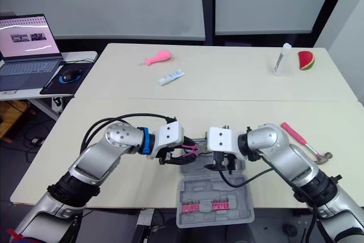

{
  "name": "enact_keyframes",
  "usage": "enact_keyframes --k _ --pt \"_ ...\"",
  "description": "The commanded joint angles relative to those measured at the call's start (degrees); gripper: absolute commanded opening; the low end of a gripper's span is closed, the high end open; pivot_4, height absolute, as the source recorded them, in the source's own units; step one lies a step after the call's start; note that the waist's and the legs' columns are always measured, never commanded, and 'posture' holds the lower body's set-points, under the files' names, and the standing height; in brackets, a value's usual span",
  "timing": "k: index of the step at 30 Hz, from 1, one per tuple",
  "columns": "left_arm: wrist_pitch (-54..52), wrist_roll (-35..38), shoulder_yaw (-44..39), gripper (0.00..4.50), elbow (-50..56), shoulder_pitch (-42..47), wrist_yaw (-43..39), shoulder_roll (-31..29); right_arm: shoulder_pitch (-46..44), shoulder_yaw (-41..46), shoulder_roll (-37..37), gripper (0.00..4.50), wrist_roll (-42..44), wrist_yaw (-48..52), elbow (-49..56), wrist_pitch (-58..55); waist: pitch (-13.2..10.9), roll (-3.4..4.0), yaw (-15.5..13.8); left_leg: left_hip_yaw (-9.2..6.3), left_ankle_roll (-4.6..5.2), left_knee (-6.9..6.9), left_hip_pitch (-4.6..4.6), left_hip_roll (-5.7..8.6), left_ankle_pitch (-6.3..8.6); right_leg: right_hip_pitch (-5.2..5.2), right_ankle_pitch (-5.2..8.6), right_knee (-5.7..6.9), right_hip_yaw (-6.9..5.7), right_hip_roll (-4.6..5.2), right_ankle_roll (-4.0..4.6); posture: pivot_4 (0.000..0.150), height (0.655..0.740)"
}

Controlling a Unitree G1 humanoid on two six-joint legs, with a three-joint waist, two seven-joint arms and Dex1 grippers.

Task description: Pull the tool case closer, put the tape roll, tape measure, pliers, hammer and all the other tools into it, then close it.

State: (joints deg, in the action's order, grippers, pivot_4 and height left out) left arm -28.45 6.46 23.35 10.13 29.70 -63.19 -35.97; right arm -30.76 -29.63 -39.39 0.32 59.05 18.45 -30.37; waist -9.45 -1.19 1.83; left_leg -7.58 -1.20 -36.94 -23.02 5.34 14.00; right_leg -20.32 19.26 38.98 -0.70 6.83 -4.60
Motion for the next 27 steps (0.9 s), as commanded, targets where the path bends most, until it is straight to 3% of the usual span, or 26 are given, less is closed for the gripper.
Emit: enact_keyframes --k 1,8,11,15,20,22,27 --pt "0.47 -0.15 -0.09 2.53 1.03 0.96 -0.17 0.36 -1.58 -0.27 1.33 4.50 -1.39 -0.18 -0.04 0.44 0.00 0.00 0.02 0.00 0.00 0.00 0.00 -0.01 0.00 0.00 0.00 0.00 0.00 -0.01 0.00 0.150 0.7400" --pt "1.88 -1.09 0.36 2.53 0.65 0.88 -0.42 0.72 -2.26 0.54 4.52 4.50 -0.33 0.02 0.17 -3.69 0.00 0.00 -0.05 -0.03 -0.01 -0.01 0.00 0.01 0.00 0.01 0.00 0.00 -0.01 0.00 0.00 0.150 0.7400" --pt "1.77 -0.97 0.48 2.53 0.86 0.74 -0.47 0.70 -2.40 0.61 4.52 3.84 -0.57 0.20 0.27 -4.26 0.00 0.00 -0.06 -0.03 -0.01 -0.02 -0.01 0.03 0.00 0.01 0.00 -0.01 -0.01 0.02 0.00 0.150 0.7400" --pt "1.51 -0.82 0.54 2.53 1.20 0.59 -0.48 0.73 -2.64 0.37 4.22 2.50 -0.83 0.63 0.11 -4.41 0.00 0.00 0.01 -0.03 -0.01 -0.02 0.00 0.02 0.00 0.01 0.00 0.00 -0.02 0.01 0.00 0.150 0.7400" --pt "1.39 -0.69 0.60 2.53 1.42 0.44 -0.53 0.86 -3.22 0.05 4.68 1.64 -1.20 0.75 -0.95 -4.10 0.00 0.00 0.02 -0.03 -0.01 -0.01 0.00 0.02 0.00 0.00 0.00 0.00 -0.01 0.01 0.00 0.150 0.7400" --pt "1.46 -0.70 0.58 2.53 1.40 0.38 -0.63 0.91 -3.52 -0.13 4.73 1.35 -1.40 0.98 -1.67 -3.59 0.00 0.00 0.01 -0.03 -0.01 -0.01 0.00 0.02 0.00 0.00 0.00 0.00 -0.01 0.01 0.00 0.150 0.7400" --pt "1.94 -0.61 0.41 2.53 1.46 0.12 -1.17 0.88 -4.48 0.27 5.12 1.34 -1.28 1.67 -3.11 -2.77 0.00 0.00 0.02 -0.03 -0.01 -0.02 0.00 0.02 -0.01 0.00 0.00 0.00 -0.01 0.01 0.00 0.150 0.7400"
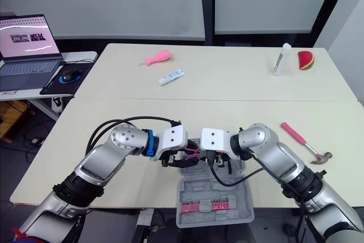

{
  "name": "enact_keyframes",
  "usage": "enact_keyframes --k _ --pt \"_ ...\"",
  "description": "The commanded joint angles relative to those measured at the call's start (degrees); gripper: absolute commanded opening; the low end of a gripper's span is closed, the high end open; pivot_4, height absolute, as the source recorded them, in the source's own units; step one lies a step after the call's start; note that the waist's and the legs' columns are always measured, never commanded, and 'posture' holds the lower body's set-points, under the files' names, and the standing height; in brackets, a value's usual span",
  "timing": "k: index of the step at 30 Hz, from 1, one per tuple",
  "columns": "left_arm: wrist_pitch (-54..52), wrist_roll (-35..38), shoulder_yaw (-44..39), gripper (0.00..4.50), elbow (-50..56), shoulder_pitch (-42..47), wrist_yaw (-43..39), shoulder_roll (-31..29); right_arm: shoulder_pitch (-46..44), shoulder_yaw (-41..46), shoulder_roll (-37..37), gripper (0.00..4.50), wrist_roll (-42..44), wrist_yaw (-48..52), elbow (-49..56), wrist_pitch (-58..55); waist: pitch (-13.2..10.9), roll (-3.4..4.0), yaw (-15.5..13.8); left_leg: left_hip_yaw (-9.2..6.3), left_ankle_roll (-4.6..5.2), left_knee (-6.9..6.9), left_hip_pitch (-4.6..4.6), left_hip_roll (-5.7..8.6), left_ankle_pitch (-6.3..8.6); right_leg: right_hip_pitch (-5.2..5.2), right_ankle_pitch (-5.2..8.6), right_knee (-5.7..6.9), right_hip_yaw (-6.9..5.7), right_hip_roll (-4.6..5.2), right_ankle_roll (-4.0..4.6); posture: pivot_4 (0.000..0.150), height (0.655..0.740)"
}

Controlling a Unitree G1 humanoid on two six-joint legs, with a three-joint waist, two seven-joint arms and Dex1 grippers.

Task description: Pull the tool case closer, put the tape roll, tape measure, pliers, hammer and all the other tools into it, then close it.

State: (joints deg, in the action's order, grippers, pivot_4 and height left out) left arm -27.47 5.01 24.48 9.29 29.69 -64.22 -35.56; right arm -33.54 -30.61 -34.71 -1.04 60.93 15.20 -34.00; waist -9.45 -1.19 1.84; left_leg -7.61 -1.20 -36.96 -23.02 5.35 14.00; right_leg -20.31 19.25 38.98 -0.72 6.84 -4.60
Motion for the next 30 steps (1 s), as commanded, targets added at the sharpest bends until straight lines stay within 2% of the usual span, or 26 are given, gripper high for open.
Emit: enact_keyframes --k 1,3,7,9,14,18,24,30 --pt "1.09 1.01 -0.81 2.53 2.45 0.00 -0.35 0.41 -1.75 1.33 0.43 1.34 0.10 -0.05 0.08 0.91 0.00 0.00 0.00 0.00 0.00 0.00 0.00 0.00 0.00 0.00 0.00 0.00 0.00 0.00 0.00 0.150 0.7400" --pt "2.15 1.52 -1.45 3.27 2.38 -0.21 -0.66 0.36 -1.94 1.52 0.23 1.34 0.09 0.31 -0.39 1.36 0.00 0.00 0.00 0.00 0.00 0.00 0.00 0.00 0.00 0.00 0.00 0.00 0.00 0.00 0.00 0.150 0.7400" --pt "3.45 3.36 -3.98 4.48 2.07 -0.73 -0.91 -0.43 -1.97 2.18 -1.17 1.27 0.30 1.26 -0.60 2.27 0.00 0.00 0.00 0.00 0.00 0.00 0.00 0.00 0.00 0.00 0.00 0.00 0.00 0.01 0.00 0.150 0.7400" --pt "4.76 4.73 -5.91 4.50 2.23 -1.68 -1.60 -1.59 -1.78 2.58 -2.45 1.27 0.43 1.91 -0.36 2.76 0.00 0.00 0.01 0.00 0.00 0.00 0.00 0.00 0.00 -0.01 0.00 0.00 0.01 0.01 0.00 0.150 0.7400" --pt "6.28 14.56 -16.37 4.50 3.73 -8.35 -6.95 -6.21 -0.99 3.17 -7.25 1.27 0.35 4.41 1.02 4.48 0.00 0.00 0.17 -0.01 0.00 0.02 0.00 0.00 0.00 -0.05 0.00 -0.01 0.05 0.00 0.00 0.150 0.7400" --pt "9.83 19.38 -22.40 4.50 2.78 -13.44 -10.04 -7.85 -0.93 2.30 -9.67 1.27 -0.59 5.89 2.42 4.97 0.00 0.01 0.00 -0.03 0.00 0.02 0.00 -0.01 0.00 -0.05 0.00 -0.01 0.05 0.02 0.01 0.150 0.7400" --pt "17.40 18.55 -24.75 4.50 0.01 -20.43 -13.17 -10.02 -2.08 -0.66 -10.81 1.27 -4.06 8.06 3.13 3.50 0.00 0.02 -0.01 -0.02 0.01 0.04 0.02 0.00 0.01 -0.05 0.00 -0.02 0.05 0.05 0.01 0.150 0.7400" --pt "18.41 18.94 -24.46 4.50 0.59 -21.26 -11.93 -9.84 -2.61 -3.29 -9.36 1.27 -7.20 7.99 2.05 1.09 -0.01 0.02 -0.05 -0.03 0.01 0.04 0.01 0.00 0.01 -0.05 0.00 -0.01 0.04 0.05 0.01 0.150 0.7400"
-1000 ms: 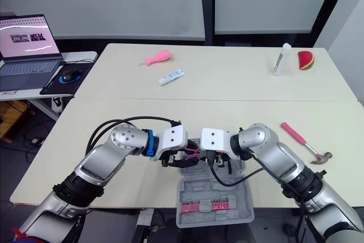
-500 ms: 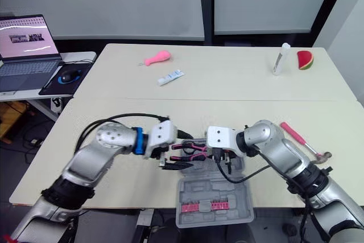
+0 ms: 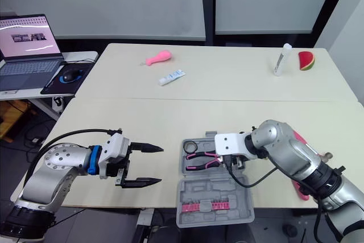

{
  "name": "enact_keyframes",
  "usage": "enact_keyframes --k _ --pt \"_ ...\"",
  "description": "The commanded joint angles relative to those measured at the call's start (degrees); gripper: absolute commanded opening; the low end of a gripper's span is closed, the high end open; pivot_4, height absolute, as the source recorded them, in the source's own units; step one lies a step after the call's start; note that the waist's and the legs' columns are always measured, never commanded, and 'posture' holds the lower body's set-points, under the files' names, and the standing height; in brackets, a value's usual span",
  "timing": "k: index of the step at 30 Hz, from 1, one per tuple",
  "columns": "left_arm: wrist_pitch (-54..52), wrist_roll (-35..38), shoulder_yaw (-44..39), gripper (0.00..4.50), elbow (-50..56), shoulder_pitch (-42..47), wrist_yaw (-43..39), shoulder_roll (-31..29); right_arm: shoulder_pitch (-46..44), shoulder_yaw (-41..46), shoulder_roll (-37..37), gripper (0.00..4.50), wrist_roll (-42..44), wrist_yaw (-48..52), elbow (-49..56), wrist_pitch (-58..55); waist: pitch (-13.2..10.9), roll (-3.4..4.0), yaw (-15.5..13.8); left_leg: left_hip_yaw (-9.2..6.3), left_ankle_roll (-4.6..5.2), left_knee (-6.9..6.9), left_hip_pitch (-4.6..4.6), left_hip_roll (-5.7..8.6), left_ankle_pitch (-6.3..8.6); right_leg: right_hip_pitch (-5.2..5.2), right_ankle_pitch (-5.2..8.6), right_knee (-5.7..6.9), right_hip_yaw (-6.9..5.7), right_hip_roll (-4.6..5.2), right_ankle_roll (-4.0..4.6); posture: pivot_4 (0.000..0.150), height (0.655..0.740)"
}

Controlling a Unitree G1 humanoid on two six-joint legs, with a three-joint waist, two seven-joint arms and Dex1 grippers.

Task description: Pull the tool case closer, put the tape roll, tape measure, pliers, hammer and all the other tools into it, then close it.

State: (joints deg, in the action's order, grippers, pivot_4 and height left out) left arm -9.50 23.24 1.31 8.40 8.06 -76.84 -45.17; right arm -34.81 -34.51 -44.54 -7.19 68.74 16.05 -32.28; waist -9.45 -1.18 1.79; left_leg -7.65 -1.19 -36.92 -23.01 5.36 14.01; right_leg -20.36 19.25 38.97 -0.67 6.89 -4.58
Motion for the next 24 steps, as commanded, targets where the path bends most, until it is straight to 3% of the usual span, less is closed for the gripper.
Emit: enact_keyframes --k 1,24 --pt "-0.04 0.98 -1.33 4.50 2.03 0.48 0.99 -0.29 -1.61 0.32 0.88 1.27 -1.47 -0.04 0.52 -0.74 0.00 0.00 -0.01 0.00 0.00 0.00 0.00 0.01 0.00 0.00 0.00 0.00 0.00 0.00 0.00 0.150 0.7400" --pt "-8.59 2.70 -0.59 4.50 9.71 2.44 5.06 -1.14 -3.43 -3.22 8.60 1.27 -7.73 -0.22 -7.49 0.38 0.00 0.00 0.09 0.01 -0.01 0.00 0.01 -0.01 -0.01 -0.03 0.00 0.02 0.03 -0.05 0.00 0.150 0.7400"
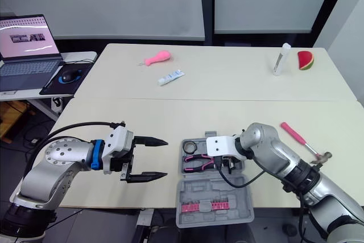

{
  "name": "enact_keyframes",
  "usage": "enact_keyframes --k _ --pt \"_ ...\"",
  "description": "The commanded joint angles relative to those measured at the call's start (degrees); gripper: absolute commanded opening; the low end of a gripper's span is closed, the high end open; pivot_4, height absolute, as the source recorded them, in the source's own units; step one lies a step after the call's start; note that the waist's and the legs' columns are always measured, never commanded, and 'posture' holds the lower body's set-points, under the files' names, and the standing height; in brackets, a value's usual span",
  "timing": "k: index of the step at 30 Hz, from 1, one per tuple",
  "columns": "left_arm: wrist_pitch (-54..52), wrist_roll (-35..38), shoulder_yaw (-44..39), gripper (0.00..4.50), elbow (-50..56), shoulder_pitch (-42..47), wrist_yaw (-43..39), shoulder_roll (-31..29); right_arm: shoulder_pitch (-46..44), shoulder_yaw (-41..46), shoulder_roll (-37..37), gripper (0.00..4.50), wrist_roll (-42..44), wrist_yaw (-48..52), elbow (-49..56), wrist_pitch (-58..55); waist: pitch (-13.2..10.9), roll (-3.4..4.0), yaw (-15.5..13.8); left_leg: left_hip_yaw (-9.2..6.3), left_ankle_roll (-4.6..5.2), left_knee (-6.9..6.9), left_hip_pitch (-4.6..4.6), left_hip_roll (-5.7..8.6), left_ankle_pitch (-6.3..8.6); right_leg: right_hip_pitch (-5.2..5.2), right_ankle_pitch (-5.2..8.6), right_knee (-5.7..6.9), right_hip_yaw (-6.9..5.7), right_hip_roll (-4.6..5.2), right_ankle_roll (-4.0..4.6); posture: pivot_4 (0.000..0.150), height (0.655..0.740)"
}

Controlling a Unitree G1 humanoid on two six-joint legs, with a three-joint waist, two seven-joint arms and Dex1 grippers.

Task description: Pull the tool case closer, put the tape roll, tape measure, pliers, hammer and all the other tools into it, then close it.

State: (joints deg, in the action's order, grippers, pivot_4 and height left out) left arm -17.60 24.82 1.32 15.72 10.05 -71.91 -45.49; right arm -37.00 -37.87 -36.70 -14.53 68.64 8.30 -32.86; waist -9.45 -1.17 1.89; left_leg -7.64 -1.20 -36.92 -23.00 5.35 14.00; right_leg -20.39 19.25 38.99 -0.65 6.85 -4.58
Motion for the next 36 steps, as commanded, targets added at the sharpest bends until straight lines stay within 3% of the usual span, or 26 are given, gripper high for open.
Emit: enact_keyframes --k 1,12,13,19,27,33,34,36 --pt "-0.60 1.16 -0.63 4.50 2.63 0.30 0.17 -0.84 -1.04 0.09 1.12 1.27 -0.48 -0.13 0.12 0.87 0.00 0.00 -0.01 0.00 0.00 0.00 0.00 0.00 0.00 0.00 0.00 0.00 -0.01 0.00 0.00 0.150 0.7400" --pt "-0.15 0.48 -0.36 4.50 2.31 0.38 -0.09 -0.77 1.80 0.64 1.91 1.27 -0.53 -1.09 -3.33 3.36 0.00 0.01 -0.03 0.00 0.00 0.00 0.00 0.00 0.00 0.00 0.00 0.00 0.00 -0.01 0.00 0.150 0.7400" --pt "0.03 0.37 -0.29 4.50 2.10 0.37 -0.11 -0.70 1.85 0.79 1.90 1.97 -0.45 -1.11 -3.45 3.59 0.01 0.01 -0.03 0.00 0.00 0.00 0.01 0.00 0.00 0.01 0.00 0.00 0.00 -0.01 0.00 0.150 0.7400" --pt "2.10 -0.46 0.29 4.50 0.34 -0.16 -0.61 -0.31 1.23 2.59 0.62 2.97 0.60 0.42 -2.29 3.32 0.01 0.01 -0.07 0.00 0.00 0.00 0.01 0.00 0.00 0.01 0.00 -0.01 0.00 -0.01 0.00 0.150 0.7400" --pt "6.00 -1.48 1.62 4.50 -3.57 0.52 -2.07 0.62 -0.90 8.69 -0.57 2.97 8.03 4.55 3.76 -2.65 0.01 0.01 -0.06 -0.01 0.00 0.01 0.02 -0.01 0.00 0.01 0.00 0.00 -0.01 -0.01 0.01 0.150 0.7400" --pt "8.25 -1.37 2.20 4.50 -5.33 0.94 -3.44 1.20 3.80 15.12 2.67 2.97 12.78 -2.04 7.36 0.22 0.01 0.01 -0.10 -0.03 0.00 0.01 0.01 -0.01 0.00 0.04 0.00 -0.02 -0.02 0.00 0.01 0.150 0.7400" --pt "8.41 -1.23 2.21 4.50 -5.43 0.98 -3.57 1.28 5.19 15.53 2.95 2.54 12.99 -3.16 8.05 0.99 0.01 0.00 -0.11 -0.03 0.00 0.01 0.01 -0.01 0.00 0.04 0.00 -0.02 -0.02 0.01 0.01 0.150 0.7400" --pt "8.63 -1.10 2.21 4.50 -5.50 1.11 -3.65 1.44 9.48 16.01 3.81 2.25 12.65 -6.42 9.50 3.32 0.01 0.00 -0.14 -0.03 0.00 0.01 0.01 0.01 0.00 0.05 0.00 -0.03 -0.02 0.03 0.01 0.150 0.7400"
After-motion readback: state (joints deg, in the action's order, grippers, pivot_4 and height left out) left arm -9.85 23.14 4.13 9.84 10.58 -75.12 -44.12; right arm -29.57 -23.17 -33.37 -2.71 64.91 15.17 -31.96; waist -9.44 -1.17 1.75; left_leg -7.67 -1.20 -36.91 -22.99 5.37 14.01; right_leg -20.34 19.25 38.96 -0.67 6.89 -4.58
